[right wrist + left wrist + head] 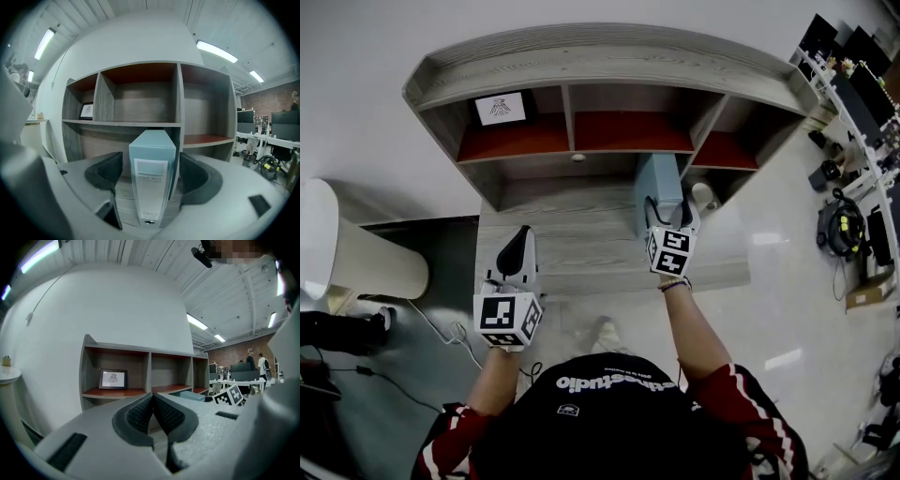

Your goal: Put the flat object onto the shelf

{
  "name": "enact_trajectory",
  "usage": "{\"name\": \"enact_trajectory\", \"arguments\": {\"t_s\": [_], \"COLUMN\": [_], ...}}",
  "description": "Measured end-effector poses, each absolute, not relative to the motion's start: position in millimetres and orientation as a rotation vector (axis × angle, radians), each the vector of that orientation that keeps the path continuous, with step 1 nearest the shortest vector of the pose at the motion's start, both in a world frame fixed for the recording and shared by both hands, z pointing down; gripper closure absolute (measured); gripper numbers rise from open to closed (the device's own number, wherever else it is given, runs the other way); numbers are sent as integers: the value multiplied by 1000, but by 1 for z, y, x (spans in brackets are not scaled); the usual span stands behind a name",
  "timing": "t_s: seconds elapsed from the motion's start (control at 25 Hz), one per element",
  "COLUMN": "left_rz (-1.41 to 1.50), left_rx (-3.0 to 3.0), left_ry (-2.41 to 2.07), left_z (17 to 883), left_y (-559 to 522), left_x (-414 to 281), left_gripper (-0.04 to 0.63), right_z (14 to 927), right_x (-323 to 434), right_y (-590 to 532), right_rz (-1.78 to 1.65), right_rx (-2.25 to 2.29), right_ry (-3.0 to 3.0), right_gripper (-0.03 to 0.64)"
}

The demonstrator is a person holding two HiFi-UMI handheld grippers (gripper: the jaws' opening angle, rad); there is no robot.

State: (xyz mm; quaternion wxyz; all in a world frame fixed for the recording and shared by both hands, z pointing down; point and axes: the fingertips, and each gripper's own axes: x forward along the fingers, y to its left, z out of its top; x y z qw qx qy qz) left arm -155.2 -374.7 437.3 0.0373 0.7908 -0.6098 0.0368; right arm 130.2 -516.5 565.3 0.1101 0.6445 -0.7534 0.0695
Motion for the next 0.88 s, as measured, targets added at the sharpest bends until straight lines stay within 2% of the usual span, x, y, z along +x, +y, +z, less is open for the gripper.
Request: {"name": "enact_trajectory", "arguments": {"t_s": [0.48, 0.88], "left_rz": [63, 0], "left_rx": [2458, 2457], "left_ry": [-1866, -1875], "left_z": [422, 413], "left_y": [-322, -255], "left_x": [-184, -227], "left_gripper": [589, 589], "right_z": [546, 500], "right_x": [126, 78], "right_y": [-452, -366], "right_rz": [197, 143], "right_rx": [1940, 1883], "right_ry": [-2185, -2269], "right_gripper": [244, 252]}}
